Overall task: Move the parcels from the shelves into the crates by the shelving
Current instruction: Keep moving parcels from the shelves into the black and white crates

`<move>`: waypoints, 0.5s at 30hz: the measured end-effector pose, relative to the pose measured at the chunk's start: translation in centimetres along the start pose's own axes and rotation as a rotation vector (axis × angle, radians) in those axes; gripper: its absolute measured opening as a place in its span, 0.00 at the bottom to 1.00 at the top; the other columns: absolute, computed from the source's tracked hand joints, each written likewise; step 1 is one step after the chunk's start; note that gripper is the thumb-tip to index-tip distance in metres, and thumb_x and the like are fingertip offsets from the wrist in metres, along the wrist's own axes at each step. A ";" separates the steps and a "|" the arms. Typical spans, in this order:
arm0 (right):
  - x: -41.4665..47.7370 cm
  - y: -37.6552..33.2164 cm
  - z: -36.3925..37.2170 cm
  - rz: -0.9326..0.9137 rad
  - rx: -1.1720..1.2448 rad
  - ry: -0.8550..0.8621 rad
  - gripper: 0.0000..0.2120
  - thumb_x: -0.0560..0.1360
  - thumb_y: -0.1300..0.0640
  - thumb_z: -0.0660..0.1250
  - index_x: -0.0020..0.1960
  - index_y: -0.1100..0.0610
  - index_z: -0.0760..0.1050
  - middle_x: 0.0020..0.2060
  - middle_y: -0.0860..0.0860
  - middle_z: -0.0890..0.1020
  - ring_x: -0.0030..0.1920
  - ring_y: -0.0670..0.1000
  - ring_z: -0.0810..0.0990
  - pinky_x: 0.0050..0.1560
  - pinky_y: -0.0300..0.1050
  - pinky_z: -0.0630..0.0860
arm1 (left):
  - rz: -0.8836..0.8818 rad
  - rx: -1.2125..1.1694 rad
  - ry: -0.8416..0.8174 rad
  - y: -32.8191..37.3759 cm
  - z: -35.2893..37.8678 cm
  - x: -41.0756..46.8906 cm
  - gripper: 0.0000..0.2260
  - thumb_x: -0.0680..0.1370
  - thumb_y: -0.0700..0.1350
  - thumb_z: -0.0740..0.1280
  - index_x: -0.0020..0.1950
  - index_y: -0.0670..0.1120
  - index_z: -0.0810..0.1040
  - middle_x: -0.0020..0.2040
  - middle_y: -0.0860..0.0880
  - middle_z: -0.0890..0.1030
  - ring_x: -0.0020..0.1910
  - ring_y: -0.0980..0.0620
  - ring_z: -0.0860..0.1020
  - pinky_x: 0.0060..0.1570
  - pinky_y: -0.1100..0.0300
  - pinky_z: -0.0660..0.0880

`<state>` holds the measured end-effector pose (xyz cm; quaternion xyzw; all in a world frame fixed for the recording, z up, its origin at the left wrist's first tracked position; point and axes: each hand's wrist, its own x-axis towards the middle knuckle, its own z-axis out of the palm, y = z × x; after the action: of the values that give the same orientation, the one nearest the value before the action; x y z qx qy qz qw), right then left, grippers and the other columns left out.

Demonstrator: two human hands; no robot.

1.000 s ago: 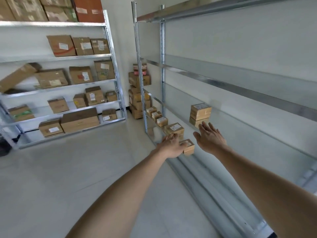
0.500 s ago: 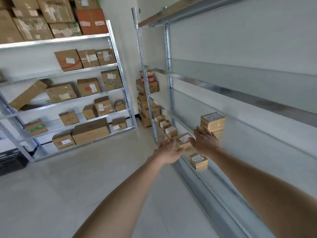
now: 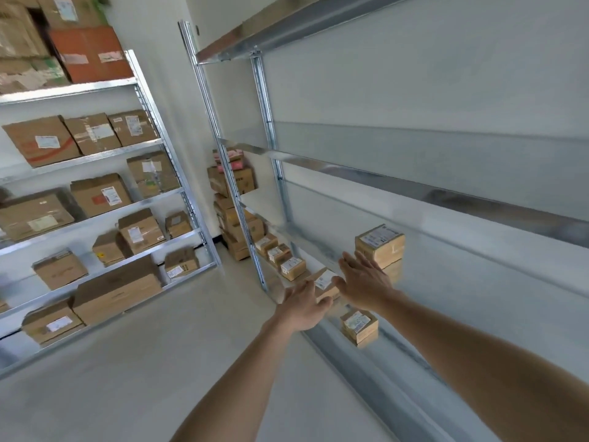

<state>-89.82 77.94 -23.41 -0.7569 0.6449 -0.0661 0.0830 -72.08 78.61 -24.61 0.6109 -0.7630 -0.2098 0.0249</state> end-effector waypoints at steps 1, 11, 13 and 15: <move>0.7 -0.1 0.4 0.011 -0.001 -0.011 0.31 0.86 0.41 0.46 0.83 0.54 0.49 0.83 0.51 0.48 0.83 0.54 0.42 0.82 0.55 0.43 | 0.011 -0.010 -0.015 -0.9 0.2 1.0 0.37 0.81 0.67 0.52 0.82 0.45 0.56 0.83 0.44 0.57 0.82 0.40 0.54 0.78 0.39 0.55; 11.4 -1.0 3.2 0.261 0.056 -0.008 0.30 0.85 0.41 0.49 0.83 0.53 0.51 0.83 0.51 0.49 0.83 0.55 0.43 0.81 0.59 0.45 | 0.203 -0.029 -0.168 -6.4 -3.2 14.9 0.35 0.83 0.66 0.54 0.84 0.47 0.53 0.84 0.47 0.55 0.83 0.44 0.53 0.80 0.43 0.53; 12.8 -0.8 3.2 0.313 0.092 0.012 0.30 0.86 0.41 0.49 0.83 0.54 0.51 0.83 0.51 0.48 0.83 0.54 0.43 0.82 0.58 0.44 | 0.236 -0.050 -0.188 -6.0 -3.9 16.5 0.34 0.84 0.63 0.55 0.84 0.45 0.52 0.84 0.46 0.54 0.83 0.45 0.53 0.80 0.45 0.53; 13.7 -0.4 3.3 0.367 0.136 0.027 0.30 0.86 0.42 0.49 0.83 0.54 0.50 0.83 0.50 0.48 0.83 0.54 0.43 0.82 0.58 0.45 | 0.248 -0.074 -0.215 -5.5 -4.3 17.9 0.34 0.85 0.62 0.54 0.84 0.45 0.52 0.84 0.46 0.54 0.82 0.44 0.55 0.80 0.48 0.54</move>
<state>-86.62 64.60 -26.61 -0.6181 0.7673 -0.1033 0.1363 -70.23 59.53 -26.52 0.4847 -0.8226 -0.2973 -0.0086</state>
